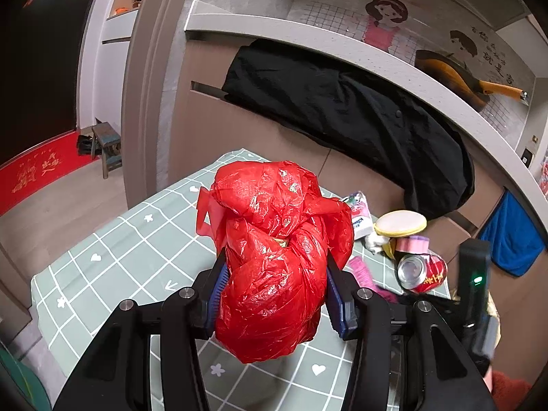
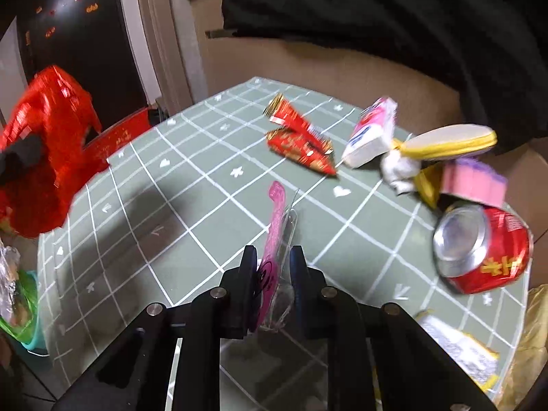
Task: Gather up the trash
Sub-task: 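Grasp the pink toothbrush package with the right gripper while left holds the red bag, then carry the red bag and pink package over the yellow-lined bin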
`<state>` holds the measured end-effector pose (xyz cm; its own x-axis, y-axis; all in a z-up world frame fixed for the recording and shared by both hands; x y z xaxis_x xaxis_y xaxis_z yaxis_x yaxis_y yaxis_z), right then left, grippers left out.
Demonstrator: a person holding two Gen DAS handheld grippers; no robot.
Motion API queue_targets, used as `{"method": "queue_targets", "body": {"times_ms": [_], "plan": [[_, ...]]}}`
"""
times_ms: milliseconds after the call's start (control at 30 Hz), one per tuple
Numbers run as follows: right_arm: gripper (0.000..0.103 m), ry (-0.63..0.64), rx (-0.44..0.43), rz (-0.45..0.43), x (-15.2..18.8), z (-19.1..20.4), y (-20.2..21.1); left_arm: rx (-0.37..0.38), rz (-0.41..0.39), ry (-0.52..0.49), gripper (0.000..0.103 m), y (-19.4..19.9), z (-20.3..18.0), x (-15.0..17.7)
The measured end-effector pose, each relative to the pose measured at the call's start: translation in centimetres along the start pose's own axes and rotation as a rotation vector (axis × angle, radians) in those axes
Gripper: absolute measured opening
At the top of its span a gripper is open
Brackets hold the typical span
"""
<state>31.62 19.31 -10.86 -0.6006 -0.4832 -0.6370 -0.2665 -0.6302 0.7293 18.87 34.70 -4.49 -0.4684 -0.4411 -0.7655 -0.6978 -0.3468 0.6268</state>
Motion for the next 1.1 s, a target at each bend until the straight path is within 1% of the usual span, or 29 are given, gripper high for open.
{"method": "queue_targets", "body": {"times_ms": [233,500,600,833,1100], "plan": [[0.017,0.007,0.008,-0.088,-0.5,-0.9,5.3,0.022,-0.019,-0.045,0.050,1.1,-2.7,-0.3],[0.017,0.019,0.039,-0.205,-0.8,-2.2,12.0,0.070,-0.054,-0.120,0.050,3.0,-7.8,-0.7],[0.017,0.026,0.054,-0.244,-0.6,-2.9,14.6,0.092,-0.073,-0.154,0.050,4.1,-10.4,-0.8],[0.016,0.057,0.135,-0.337,0.5,-5.0,21.1,0.161,-0.121,-0.241,0.050,6.8,-17.3,-0.8],[0.016,0.009,0.237,-0.446,2.8,-9.7,29.5,0.257,-0.178,-0.340,0.050,10.5,-25.7,-0.6]]}}
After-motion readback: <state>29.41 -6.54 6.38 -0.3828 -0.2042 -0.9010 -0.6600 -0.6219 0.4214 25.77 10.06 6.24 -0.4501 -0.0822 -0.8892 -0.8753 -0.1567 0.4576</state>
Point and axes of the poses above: each gripper's, at about its wrist camera, not at the fingertips, and y roughly against the way its jaws point, z to its left, x to its underside, the point moved 4 cm from there along -y, roughly the way its jaws point, and after that the axes turned 15 degrees about -x, right-handed, at the moved point
